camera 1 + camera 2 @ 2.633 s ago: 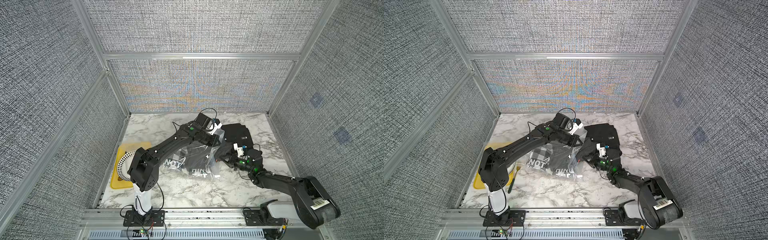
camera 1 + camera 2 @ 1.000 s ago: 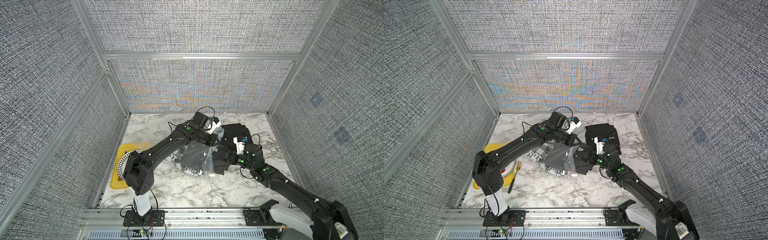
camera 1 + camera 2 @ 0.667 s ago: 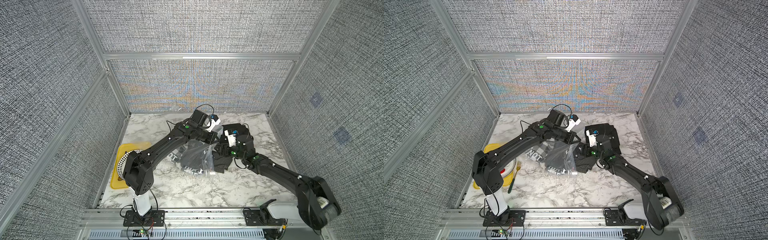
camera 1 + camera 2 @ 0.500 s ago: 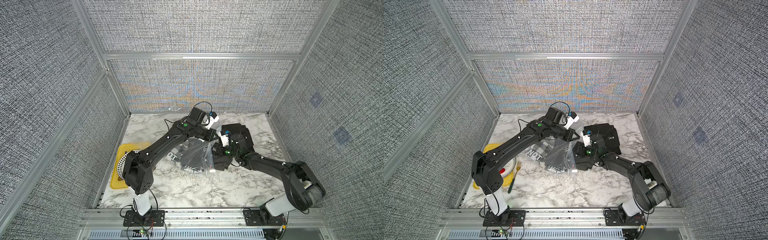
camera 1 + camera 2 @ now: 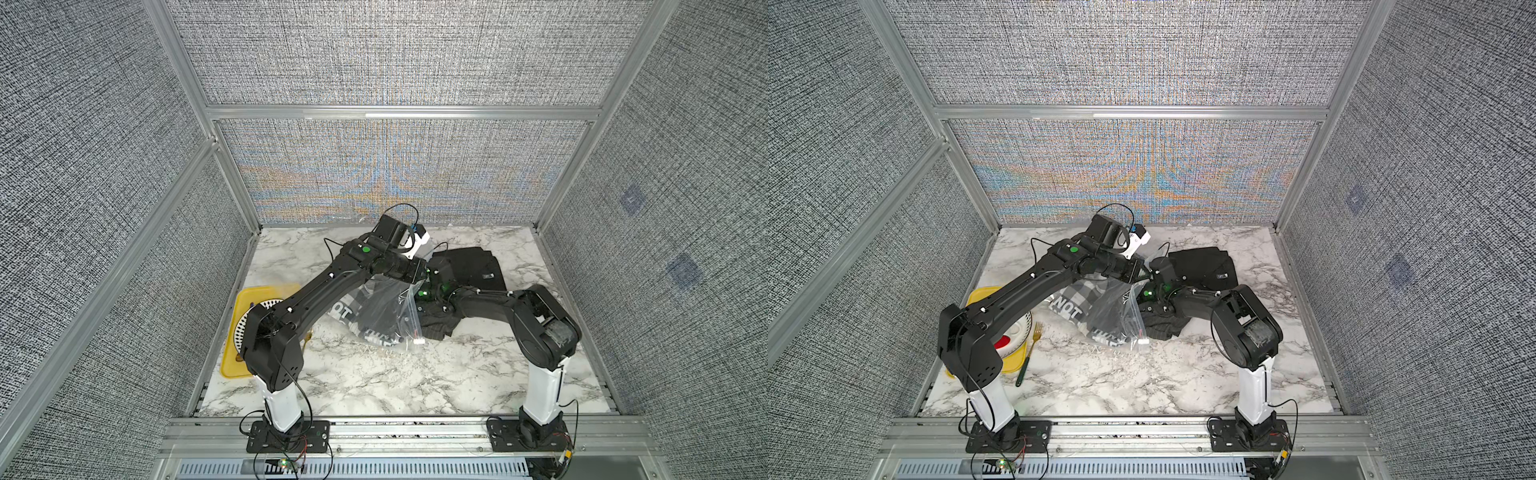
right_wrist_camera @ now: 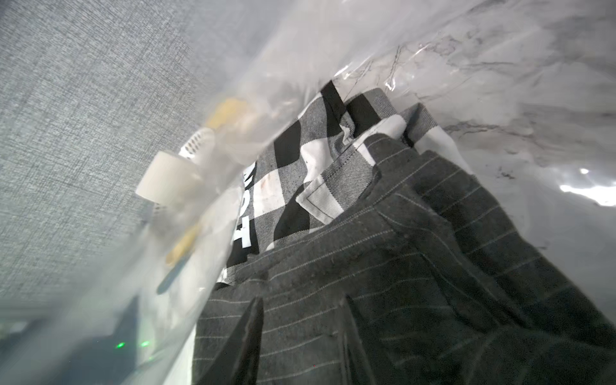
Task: Place the folded shirt into the vacuum bag
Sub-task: Place the shirt in the vacuum bag.
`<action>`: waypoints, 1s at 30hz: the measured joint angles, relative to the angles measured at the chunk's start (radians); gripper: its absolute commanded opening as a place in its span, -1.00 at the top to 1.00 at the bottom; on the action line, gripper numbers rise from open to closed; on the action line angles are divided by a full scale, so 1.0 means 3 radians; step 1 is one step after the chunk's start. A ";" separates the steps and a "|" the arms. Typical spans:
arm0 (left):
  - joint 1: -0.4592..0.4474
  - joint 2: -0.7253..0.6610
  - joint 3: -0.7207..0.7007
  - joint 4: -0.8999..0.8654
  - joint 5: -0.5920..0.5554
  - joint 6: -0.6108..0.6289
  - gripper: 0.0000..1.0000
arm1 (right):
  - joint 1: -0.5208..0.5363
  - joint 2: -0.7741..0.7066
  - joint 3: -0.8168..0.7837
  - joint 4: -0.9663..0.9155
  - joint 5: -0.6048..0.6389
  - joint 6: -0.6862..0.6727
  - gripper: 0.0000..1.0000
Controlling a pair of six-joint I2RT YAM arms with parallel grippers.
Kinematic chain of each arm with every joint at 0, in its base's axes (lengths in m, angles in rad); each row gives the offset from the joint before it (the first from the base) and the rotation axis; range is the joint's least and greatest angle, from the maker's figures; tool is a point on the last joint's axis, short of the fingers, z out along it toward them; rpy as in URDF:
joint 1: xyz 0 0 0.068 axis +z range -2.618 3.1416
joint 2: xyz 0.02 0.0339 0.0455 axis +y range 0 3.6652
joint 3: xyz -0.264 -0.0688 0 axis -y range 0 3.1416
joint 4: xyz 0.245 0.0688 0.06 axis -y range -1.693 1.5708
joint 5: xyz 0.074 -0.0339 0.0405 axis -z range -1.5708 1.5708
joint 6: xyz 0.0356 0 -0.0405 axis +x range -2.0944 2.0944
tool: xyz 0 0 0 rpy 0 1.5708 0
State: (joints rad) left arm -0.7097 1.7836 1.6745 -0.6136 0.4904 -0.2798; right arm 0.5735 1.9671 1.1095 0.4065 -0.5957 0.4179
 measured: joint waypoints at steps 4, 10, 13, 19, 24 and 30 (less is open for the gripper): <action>-0.0017 -0.0107 -0.0120 0.0126 0.0018 0.0031 1.00 | 0.0013 0.0055 0.0011 -0.0120 0.0126 0.0029 0.18; -0.0047 -0.0333 -0.0268 0.0300 -0.0066 0.0122 1.00 | 0.0088 -0.0196 -0.0392 -0.0008 0.0126 0.0074 0.12; -0.0048 -0.0350 -0.0304 0.0373 -0.0062 0.0135 1.00 | 0.0075 -0.0117 -0.0253 -0.0024 0.0201 0.0055 0.10; -0.0065 -0.0364 -0.0343 0.0506 -0.0144 0.0144 1.00 | 0.0048 0.0052 0.0214 -0.0168 0.0444 -0.0057 -0.05; -0.0066 -0.0376 -0.0409 0.0561 -0.0298 0.0120 1.00 | 0.0036 0.0247 0.0622 -0.0373 0.0872 -0.0220 -0.23; -0.0109 -0.0258 -0.0417 0.0590 -0.0365 0.0116 1.00 | 0.0089 0.0515 0.0965 -0.0613 0.1244 -0.0359 -0.44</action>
State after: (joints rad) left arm -0.7425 1.7061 1.5494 -0.4366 0.3809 -0.2451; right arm 0.6003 2.1216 1.3991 0.2226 -0.2226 0.3103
